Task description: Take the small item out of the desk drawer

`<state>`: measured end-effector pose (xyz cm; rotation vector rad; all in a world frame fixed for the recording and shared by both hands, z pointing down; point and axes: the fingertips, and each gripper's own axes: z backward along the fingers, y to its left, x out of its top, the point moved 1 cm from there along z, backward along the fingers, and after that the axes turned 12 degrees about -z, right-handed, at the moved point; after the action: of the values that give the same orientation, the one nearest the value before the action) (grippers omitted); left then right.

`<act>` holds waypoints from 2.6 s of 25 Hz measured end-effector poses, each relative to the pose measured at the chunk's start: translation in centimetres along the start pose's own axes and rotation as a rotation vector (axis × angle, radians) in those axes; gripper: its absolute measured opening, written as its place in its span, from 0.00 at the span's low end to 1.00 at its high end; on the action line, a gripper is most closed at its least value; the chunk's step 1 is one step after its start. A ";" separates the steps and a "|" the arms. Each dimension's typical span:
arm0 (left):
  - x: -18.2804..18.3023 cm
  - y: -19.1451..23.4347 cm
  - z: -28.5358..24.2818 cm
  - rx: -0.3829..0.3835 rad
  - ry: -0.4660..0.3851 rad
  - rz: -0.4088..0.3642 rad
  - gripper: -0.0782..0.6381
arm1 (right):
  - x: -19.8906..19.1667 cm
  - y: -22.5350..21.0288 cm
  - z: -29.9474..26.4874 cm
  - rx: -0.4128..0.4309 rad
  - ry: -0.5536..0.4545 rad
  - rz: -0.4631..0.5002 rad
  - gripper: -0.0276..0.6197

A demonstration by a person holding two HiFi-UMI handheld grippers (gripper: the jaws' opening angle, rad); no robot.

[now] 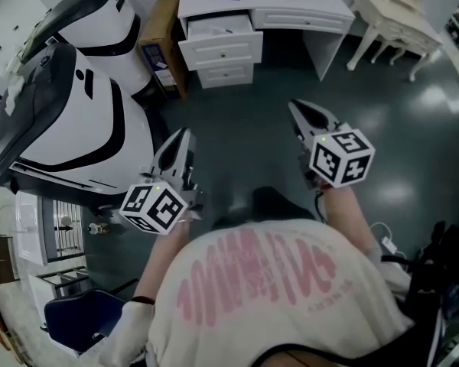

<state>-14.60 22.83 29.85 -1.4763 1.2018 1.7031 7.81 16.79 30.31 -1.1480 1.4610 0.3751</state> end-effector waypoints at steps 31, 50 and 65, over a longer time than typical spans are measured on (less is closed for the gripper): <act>4.1 12.2 -24.8 0.084 -0.047 0.037 0.15 | 11.5 -14.3 -23.8 0.094 0.063 0.005 0.07; 0.6 19.2 -33.2 0.165 0.019 0.115 0.15 | 10.7 -20.1 -35.9 0.129 0.200 -0.048 0.07; -1.9 28.4 -42.0 0.151 0.094 0.180 0.15 | 9.1 -24.7 -48.9 0.073 0.344 -0.049 0.07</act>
<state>-20.12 -26.69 39.68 -1.4057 1.5185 1.6311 1.20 -36.50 44.52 -1.2285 1.7255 0.0899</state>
